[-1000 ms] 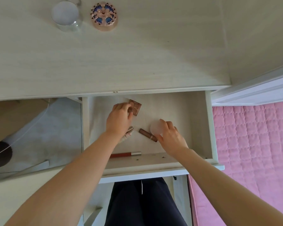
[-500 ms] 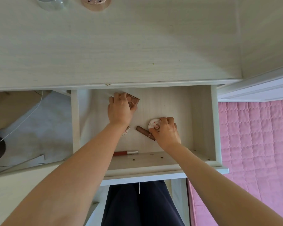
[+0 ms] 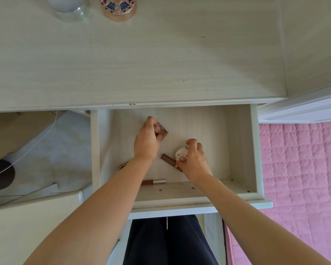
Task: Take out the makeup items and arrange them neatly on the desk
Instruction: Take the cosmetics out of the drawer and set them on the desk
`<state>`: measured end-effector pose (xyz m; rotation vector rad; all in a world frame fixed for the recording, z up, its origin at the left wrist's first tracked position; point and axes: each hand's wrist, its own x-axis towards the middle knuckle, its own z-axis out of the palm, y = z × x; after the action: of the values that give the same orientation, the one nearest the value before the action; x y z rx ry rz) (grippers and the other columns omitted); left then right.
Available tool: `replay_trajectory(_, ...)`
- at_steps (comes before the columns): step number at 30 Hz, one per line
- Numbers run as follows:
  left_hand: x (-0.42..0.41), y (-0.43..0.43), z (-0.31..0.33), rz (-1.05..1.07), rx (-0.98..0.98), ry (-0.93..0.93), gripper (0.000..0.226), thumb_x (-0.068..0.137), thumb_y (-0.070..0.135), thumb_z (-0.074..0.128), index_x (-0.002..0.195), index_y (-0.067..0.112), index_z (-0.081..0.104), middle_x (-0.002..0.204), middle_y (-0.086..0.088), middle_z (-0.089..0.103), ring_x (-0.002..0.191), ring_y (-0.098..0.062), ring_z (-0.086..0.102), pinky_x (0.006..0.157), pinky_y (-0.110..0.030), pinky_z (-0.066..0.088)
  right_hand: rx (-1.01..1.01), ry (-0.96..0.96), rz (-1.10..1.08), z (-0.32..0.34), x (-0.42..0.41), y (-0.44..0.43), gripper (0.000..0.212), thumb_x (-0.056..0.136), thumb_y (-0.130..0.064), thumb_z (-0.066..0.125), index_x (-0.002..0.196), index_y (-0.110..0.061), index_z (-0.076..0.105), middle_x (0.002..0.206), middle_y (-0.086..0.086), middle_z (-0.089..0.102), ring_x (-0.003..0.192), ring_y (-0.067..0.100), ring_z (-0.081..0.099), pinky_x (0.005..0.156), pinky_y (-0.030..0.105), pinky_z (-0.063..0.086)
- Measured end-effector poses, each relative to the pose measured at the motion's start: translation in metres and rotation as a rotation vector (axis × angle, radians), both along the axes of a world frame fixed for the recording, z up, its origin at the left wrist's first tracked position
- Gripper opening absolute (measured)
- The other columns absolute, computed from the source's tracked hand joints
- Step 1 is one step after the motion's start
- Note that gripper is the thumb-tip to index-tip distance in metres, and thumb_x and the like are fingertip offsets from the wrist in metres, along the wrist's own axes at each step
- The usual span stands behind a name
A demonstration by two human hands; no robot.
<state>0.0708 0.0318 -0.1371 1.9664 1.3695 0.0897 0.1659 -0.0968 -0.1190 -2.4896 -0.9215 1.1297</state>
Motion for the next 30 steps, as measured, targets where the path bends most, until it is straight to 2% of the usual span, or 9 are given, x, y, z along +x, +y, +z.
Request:
replay_trajectory(3,-0.008,-0.004,0.003,0.056,-0.048,-0.023,0.036,0.08,0.005,0.068,0.107,0.017,0.047,0.098,0.001,0.061,0.088,-0.017,0.059,0.068,-0.027,0.044,-0.029,0.063,-0.013,0.004,0.001,0.0,0.066,0.083,-0.013,0.069,0.135,-0.026,0.032,0.123,0.009,0.037,0.1,0.03,0.054,0.086,0.035,0.051)
replay_trajectory(6,-0.014,-0.009,0.012,0.095,-0.086,-0.058,0.043,0.078,0.007,0.069,0.115,0.019,0.05,0.101,0.001,0.061,0.091,-0.017,0.058,0.074,-0.027,0.046,-0.035,0.087,-0.052,0.009,0.003,-0.002,0.054,0.082,-0.017,0.07,0.13,-0.024,0.045,0.121,0.008,0.036,0.096,0.026,0.052,0.089,0.032,0.051)
replay_trajectory(10,-0.022,-0.016,0.033,0.169,-0.132,-0.145,0.043,0.079,0.009,0.072,0.116,0.018,0.053,0.103,0.0,0.062,0.092,-0.016,0.059,0.077,-0.026,0.049,-0.014,0.119,-0.154,0.026,0.007,-0.001,0.054,0.079,-0.022,0.073,0.126,-0.018,0.046,0.12,0.003,0.041,0.094,0.017,0.048,0.08,0.024,0.045)
replay_trajectory(15,-0.031,-0.025,0.071,0.321,-0.23,-0.252,0.042,0.079,0.012,0.075,0.114,0.022,0.054,0.092,0.011,0.058,0.085,-0.013,0.061,0.072,-0.026,0.053,0.027,0.148,-0.224,0.056,0.008,-0.001,0.054,0.074,-0.03,0.076,0.12,-0.019,0.049,0.11,0.0,0.053,0.092,0.014,0.054,0.065,0.014,0.04)
replay_trajectory(18,-0.036,-0.028,0.095,0.385,-0.238,-0.308,0.041,0.079,0.012,0.075,0.112,0.024,0.054,0.091,0.016,0.058,0.084,-0.01,0.061,0.069,-0.021,0.052,0.066,0.164,-0.262,0.078,0.003,0.0,0.052,0.073,-0.032,0.077,0.116,-0.022,0.051,0.106,-0.001,0.056,0.09,0.013,0.056,0.067,0.017,0.045)
replay_trajectory(22,-0.043,-0.027,0.122,0.436,-0.229,-0.363,0.039,0.08,0.012,0.073,0.112,0.024,0.054,0.095,0.015,0.061,0.085,-0.003,0.061,0.063,-0.009,0.048,0.116,0.164,-0.259,0.106,-0.005,0.006,0.051,0.072,-0.032,0.077,0.114,-0.023,0.051,0.102,-0.002,0.058,0.086,0.01,0.057,0.066,0.016,0.045)
replay_trajectory(26,-0.051,-0.019,0.145,0.484,-0.205,-0.397,0.039,0.08,0.012,0.072,0.113,0.024,0.055,0.101,0.012,0.062,0.085,0.002,0.06,0.064,-0.009,0.048,0.182,0.183,-0.273,0.133,-0.013,0.02,0.049,0.071,-0.031,0.078,0.112,-0.024,0.052,0.098,-0.005,0.059,0.085,0.006,0.058,0.068,0.014,0.046)
replay_trajectory(30,-0.059,-0.005,0.162,0.515,-0.213,-0.449,0.039,0.081,0.005,0.07,0.112,0.022,0.055,0.102,0.008,0.061,0.085,-0.003,0.06,0.056,-0.006,0.045,0.254,0.176,-0.271,0.156,-0.019,0.043,0.047,0.072,-0.03,0.078,0.111,-0.026,0.052,0.097,-0.007,0.06,0.085,0.005,0.058,0.07,0.016,0.048)
